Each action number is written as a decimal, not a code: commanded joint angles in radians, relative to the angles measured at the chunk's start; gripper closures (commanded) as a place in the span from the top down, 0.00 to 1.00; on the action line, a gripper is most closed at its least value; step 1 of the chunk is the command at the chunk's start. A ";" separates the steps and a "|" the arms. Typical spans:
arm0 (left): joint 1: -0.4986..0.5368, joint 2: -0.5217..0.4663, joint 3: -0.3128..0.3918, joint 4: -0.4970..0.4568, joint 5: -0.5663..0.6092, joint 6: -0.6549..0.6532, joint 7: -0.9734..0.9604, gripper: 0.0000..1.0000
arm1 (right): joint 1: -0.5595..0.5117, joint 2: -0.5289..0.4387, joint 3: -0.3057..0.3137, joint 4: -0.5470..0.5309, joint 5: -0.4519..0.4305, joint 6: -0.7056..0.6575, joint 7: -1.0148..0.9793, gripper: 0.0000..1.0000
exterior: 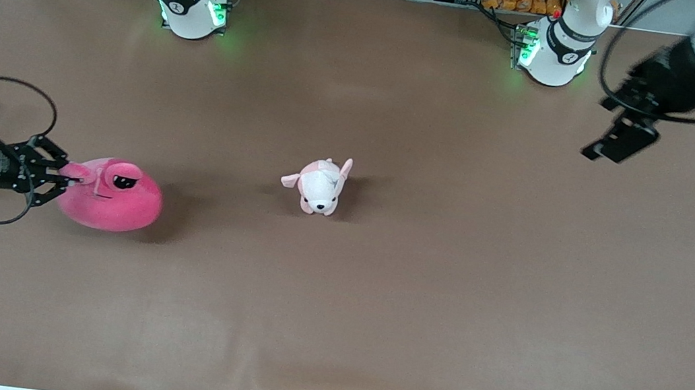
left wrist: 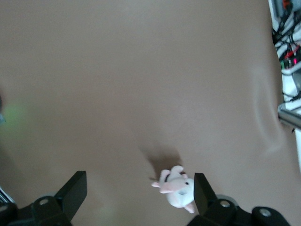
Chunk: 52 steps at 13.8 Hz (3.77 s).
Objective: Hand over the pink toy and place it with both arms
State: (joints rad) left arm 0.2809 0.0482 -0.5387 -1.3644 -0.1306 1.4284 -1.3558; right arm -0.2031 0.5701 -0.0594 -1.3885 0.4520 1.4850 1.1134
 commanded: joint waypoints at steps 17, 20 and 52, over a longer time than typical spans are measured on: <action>-0.181 -0.059 0.314 -0.137 0.206 -0.006 1.010 1.00 | -0.033 -0.125 0.118 0.338 -0.001 -0.356 -0.374 1.00; -0.293 -0.123 0.477 -0.220 0.197 -0.006 1.089 1.00 | 0.060 -0.245 0.128 0.336 -0.158 -0.382 -0.511 1.00; -0.309 -0.189 0.520 -0.211 0.137 0.047 1.337 1.00 | 0.177 -0.661 0.121 -0.075 -0.460 -0.187 -1.127 1.00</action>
State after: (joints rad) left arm -0.0259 -0.1529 -0.0195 -1.6052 0.0053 1.4929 -0.0270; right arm -0.0149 -0.0844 0.0534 -1.4703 0.0080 1.3021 -0.0030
